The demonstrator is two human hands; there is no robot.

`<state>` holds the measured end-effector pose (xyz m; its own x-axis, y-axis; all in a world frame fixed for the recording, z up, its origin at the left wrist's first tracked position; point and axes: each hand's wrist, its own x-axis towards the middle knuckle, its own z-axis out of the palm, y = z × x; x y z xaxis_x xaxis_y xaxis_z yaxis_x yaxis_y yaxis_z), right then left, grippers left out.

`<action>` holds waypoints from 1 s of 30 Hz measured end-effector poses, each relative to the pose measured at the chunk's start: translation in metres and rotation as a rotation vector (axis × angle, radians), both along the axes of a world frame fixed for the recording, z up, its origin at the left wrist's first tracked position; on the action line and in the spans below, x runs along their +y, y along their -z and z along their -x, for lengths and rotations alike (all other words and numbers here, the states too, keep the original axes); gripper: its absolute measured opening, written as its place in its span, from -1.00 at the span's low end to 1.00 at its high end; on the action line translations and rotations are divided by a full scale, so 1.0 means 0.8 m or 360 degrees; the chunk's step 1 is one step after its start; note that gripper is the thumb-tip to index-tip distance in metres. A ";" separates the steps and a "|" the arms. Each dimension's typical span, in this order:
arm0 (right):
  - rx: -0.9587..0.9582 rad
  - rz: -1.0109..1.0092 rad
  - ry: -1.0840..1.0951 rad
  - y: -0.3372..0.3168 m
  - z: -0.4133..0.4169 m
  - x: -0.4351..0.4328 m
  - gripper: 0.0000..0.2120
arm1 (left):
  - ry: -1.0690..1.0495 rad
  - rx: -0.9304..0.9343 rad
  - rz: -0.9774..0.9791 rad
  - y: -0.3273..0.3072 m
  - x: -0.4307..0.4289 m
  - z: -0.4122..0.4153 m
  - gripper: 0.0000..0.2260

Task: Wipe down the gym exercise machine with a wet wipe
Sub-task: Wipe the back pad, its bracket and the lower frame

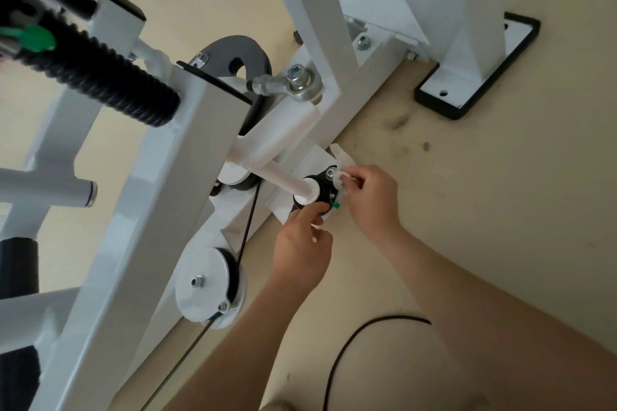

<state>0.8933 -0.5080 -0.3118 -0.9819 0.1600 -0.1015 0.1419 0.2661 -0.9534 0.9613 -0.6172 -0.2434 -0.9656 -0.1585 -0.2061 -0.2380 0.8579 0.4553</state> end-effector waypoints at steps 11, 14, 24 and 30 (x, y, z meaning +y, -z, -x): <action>0.0010 0.0149 -0.0569 -0.011 -0.093 -0.040 -0.69 | -0.1343 0.0037 -0.1214 0.017 -0.017 -0.011 -0.96; 0.0011 0.0063 -0.0548 -0.021 -0.085 -0.039 -0.67 | -0.1528 0.0307 -0.1075 0.026 -0.035 0.001 -0.93; -0.0237 0.0029 -0.0627 -0.024 -0.111 -0.023 -0.74 | -0.0429 0.0187 -0.0229 0.050 -0.056 0.045 -0.74; -0.0339 0.0041 -0.0696 -0.029 -0.105 -0.030 -0.76 | 0.0173 -0.0092 0.0015 0.038 -0.087 0.037 -0.47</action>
